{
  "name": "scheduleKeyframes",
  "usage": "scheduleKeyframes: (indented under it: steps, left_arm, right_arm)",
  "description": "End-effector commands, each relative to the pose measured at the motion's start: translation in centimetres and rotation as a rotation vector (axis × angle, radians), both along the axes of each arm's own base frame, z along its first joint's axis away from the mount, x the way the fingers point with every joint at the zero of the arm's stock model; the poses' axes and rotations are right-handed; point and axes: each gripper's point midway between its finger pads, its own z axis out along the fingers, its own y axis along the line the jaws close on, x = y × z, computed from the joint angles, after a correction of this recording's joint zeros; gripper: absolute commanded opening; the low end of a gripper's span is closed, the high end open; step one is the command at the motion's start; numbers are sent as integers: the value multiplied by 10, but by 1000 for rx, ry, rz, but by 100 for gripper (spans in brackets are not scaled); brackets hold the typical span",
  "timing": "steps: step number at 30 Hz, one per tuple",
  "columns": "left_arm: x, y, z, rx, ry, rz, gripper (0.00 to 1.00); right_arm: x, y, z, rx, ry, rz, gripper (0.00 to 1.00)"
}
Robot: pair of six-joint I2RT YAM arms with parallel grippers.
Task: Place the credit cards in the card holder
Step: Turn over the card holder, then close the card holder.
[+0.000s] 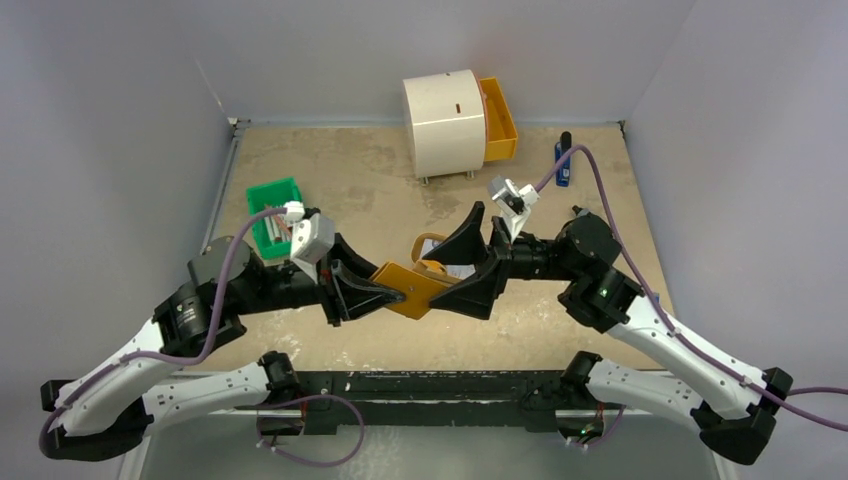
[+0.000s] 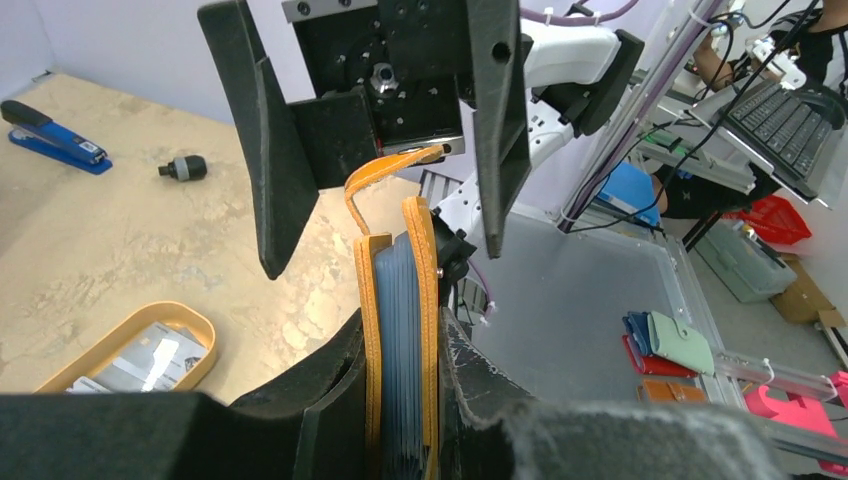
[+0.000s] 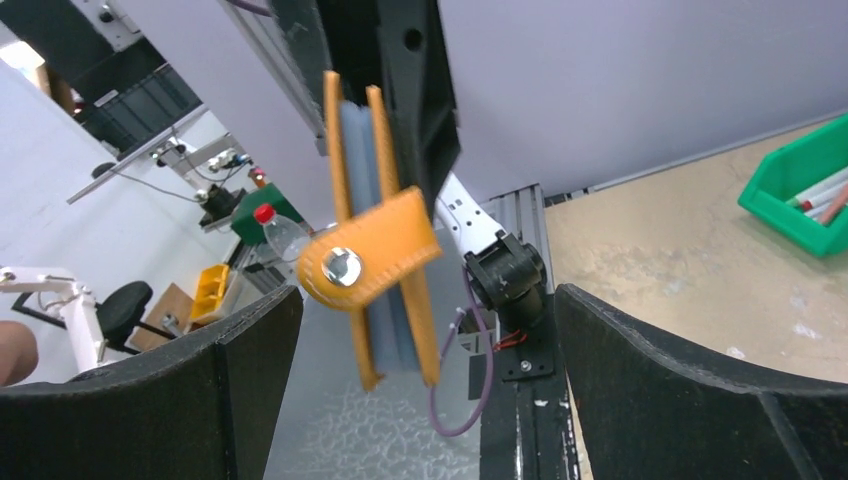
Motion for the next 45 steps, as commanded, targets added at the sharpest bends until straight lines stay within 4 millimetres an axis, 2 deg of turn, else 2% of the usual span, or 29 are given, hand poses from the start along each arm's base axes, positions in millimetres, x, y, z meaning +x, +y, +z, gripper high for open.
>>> scheduleKeyframes:
  steps: [1,7,12,15,19,22,27,31,34,39,40,42,43,45]
  left_arm:
    - [-9,6,42,-109,-101,-34,0]
    - [-6,11,49,-124,-112,-4,0]
    - [-3,11,48,-118,-103,12,0]
    - [-2,11,47,-111,-100,18,0]
    - [0,13,48,-115,-103,32,0]
    - [1,12,47,-111,-100,34,0]
    - [5,9,48,-112,-98,49,0]
    - [8,9,49,-114,-104,63,0]
    - [10,8,49,-111,-104,69,0]
    - [18,7,46,-105,-88,107,1]
    - [21,8,45,-107,-76,128,9]
    - [29,12,44,-115,-38,184,39]
    - [35,16,43,-129,-8,226,49]
    - [42,24,42,-188,49,291,59]
  right_arm:
    - [-13,-6,29,81,-53,50,96]
    - [-16,-3,26,68,-39,89,81]
    - [-16,0,24,60,-17,107,74]
    - [-15,2,27,82,-1,109,74]
    - [-14,1,34,126,27,102,82]
    - [-14,1,39,147,33,106,81]
    - [-17,6,40,136,45,127,69]
    - [-18,8,40,123,48,136,55]
    - [-20,9,40,123,46,143,43]
    - [-23,6,44,157,39,144,11]
    - [-23,5,46,165,36,135,6]
    - [-20,1,51,190,23,103,1]
    - [-16,-2,54,205,18,62,0]
    - [-8,-8,61,244,6,-14,0]
